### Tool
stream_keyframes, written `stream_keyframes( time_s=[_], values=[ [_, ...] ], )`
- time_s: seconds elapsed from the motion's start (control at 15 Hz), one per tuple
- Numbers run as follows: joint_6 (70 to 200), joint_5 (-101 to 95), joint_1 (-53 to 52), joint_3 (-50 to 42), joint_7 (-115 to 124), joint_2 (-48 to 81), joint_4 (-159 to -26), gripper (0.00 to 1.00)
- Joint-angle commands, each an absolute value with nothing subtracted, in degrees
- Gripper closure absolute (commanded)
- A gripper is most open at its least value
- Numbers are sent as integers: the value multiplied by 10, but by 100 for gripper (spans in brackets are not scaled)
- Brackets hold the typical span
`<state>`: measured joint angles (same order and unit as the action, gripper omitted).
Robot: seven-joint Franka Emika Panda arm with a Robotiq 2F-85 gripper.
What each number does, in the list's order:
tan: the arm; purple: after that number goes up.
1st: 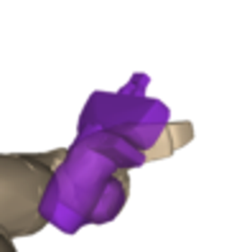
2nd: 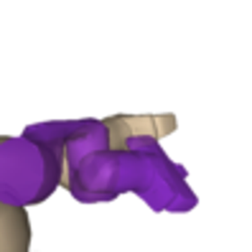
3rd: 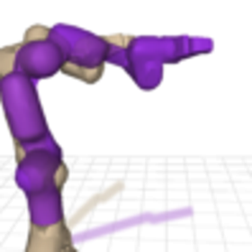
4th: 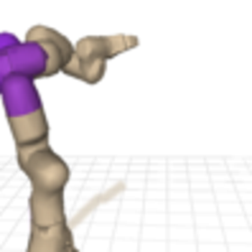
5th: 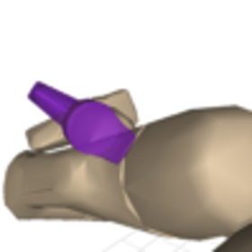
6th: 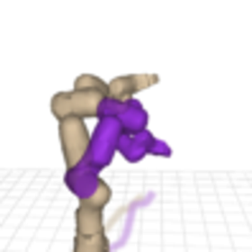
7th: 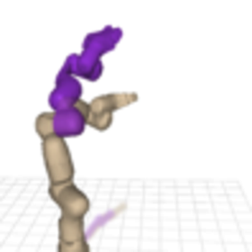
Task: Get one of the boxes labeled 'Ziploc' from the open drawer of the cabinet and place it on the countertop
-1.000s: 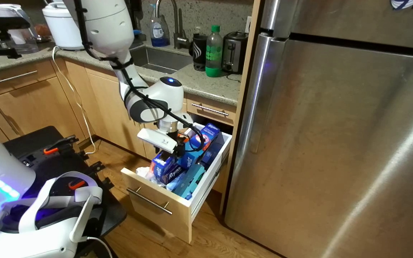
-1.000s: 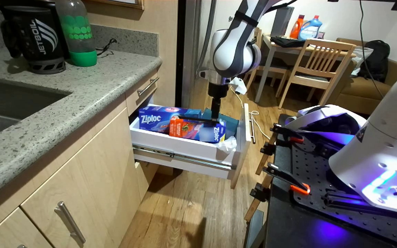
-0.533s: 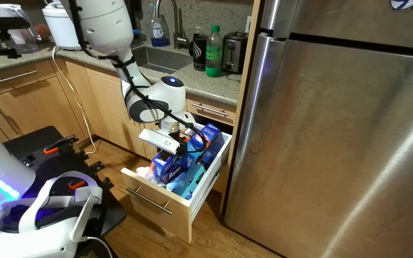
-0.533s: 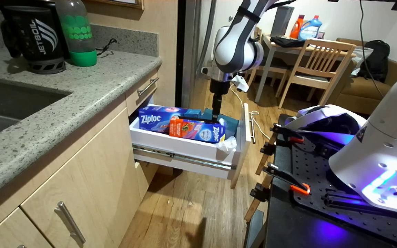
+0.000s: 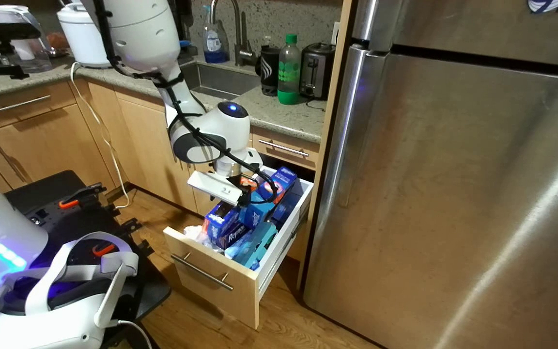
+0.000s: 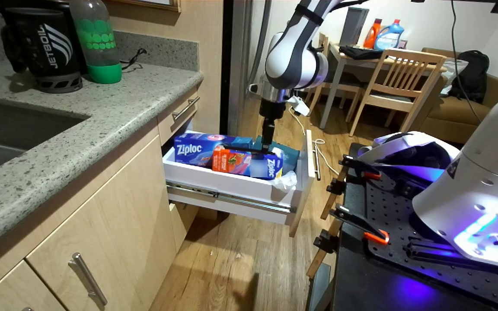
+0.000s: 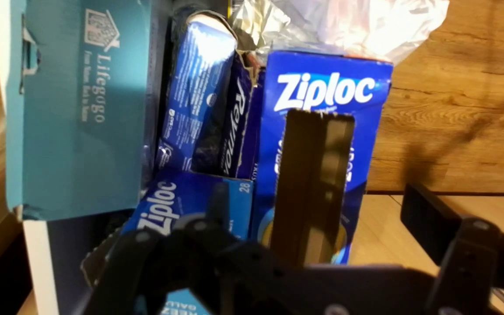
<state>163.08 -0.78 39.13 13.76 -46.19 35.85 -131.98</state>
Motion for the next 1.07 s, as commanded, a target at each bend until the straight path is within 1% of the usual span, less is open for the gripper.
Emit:
stream_keyframes(
  time_s=[0.0, 1.0],
  values=[
    [1622, 7, 396, 148, -482, 364, -1317, 0],
    [1596, -9, 297, 64, -438, 394, -1282, 0]
  ],
)
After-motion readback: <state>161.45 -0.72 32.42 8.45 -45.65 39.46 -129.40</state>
